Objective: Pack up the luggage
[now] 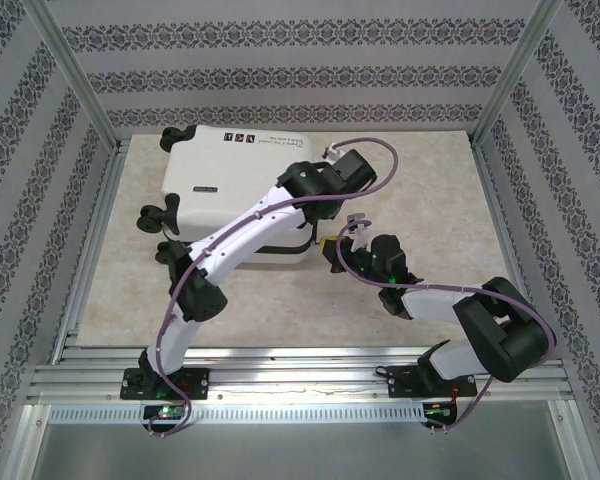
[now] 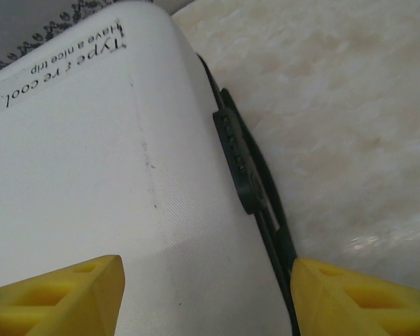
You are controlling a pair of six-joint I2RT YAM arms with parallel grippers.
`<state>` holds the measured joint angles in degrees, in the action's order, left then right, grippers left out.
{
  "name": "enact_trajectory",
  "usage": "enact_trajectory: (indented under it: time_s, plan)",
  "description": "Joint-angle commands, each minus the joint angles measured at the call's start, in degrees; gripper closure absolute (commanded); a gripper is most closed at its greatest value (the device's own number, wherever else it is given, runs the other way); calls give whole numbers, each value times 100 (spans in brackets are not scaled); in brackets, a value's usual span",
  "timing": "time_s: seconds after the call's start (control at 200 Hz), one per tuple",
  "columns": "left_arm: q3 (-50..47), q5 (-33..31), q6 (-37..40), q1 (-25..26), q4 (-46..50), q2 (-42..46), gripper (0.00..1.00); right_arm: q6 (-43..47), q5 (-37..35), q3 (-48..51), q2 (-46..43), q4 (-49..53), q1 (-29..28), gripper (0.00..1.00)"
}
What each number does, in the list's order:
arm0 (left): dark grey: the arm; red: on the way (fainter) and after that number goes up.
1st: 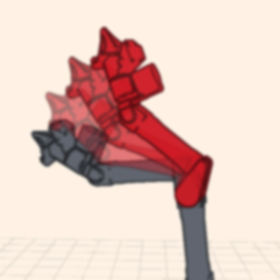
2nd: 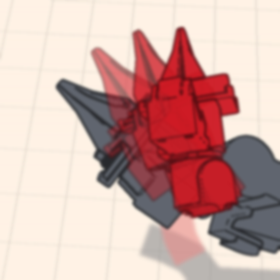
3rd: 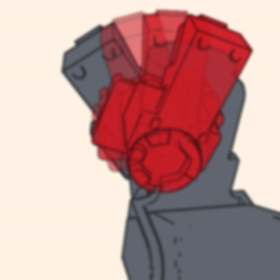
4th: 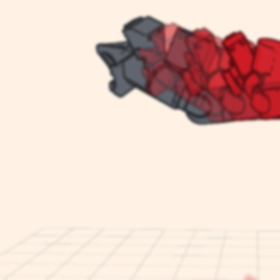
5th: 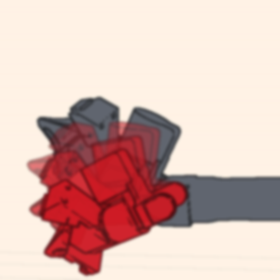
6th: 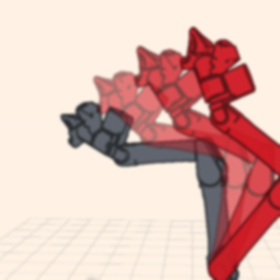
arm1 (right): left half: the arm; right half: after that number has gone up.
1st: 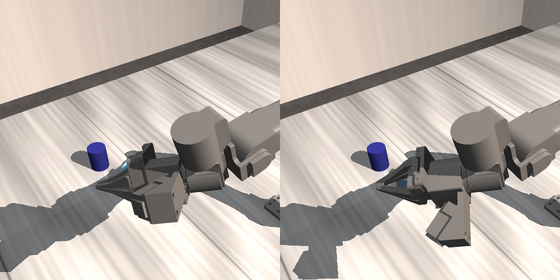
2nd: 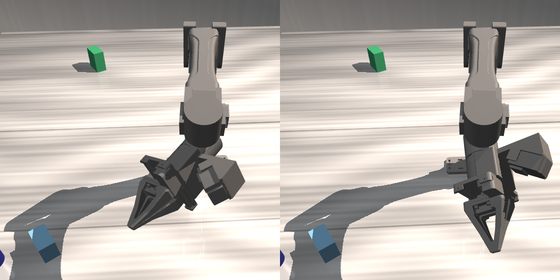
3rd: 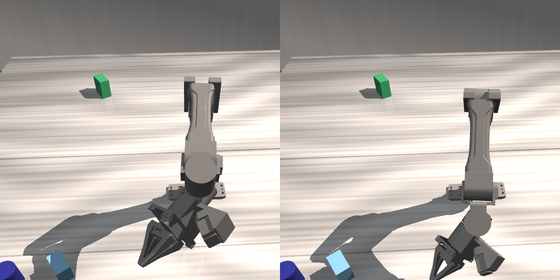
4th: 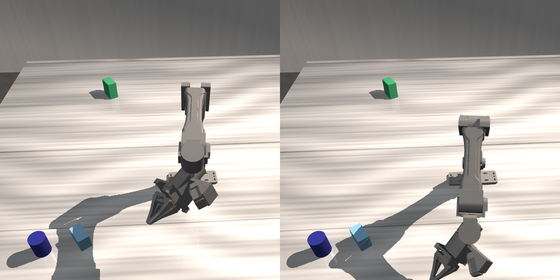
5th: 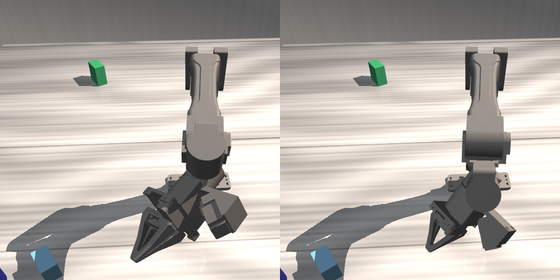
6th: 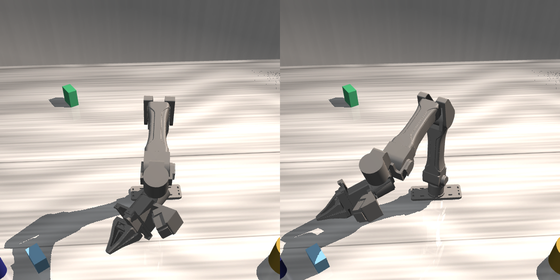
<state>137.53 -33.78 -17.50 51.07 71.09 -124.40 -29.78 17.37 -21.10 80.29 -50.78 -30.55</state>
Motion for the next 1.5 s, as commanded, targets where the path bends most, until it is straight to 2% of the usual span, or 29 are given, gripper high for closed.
enact_trajectory:
  time_s: [0.0,0.115,0.33,0.475,0.704,1.034,1.494]
  plan:
    - [364,-460,58,35,1055,-208,35,56,48,83,-164,-309,-66,100]
    - [315,-425,-79,35,1166,-282,33,45,-1,106,-146,-335,-39,100]
    - [285,-731,-273,10,1467,-374,31,32,-135,56,-67,-397,98,100]
    - [262,-818,-535,-52,1917,-438,35,32,-148,-75,77,-462,284,100]
    - [-52,-729,-506,-124,1978,-394,38,128,-172,-264,148,-428,560,100]
    - [-691,-329,-309,-124,1489,19,43,193,-142,-665,624,-655,988,100]
    - [-1228,-161,-315,-119,1292,289,44,110,-68,-1515,1550,-924,1282,100]
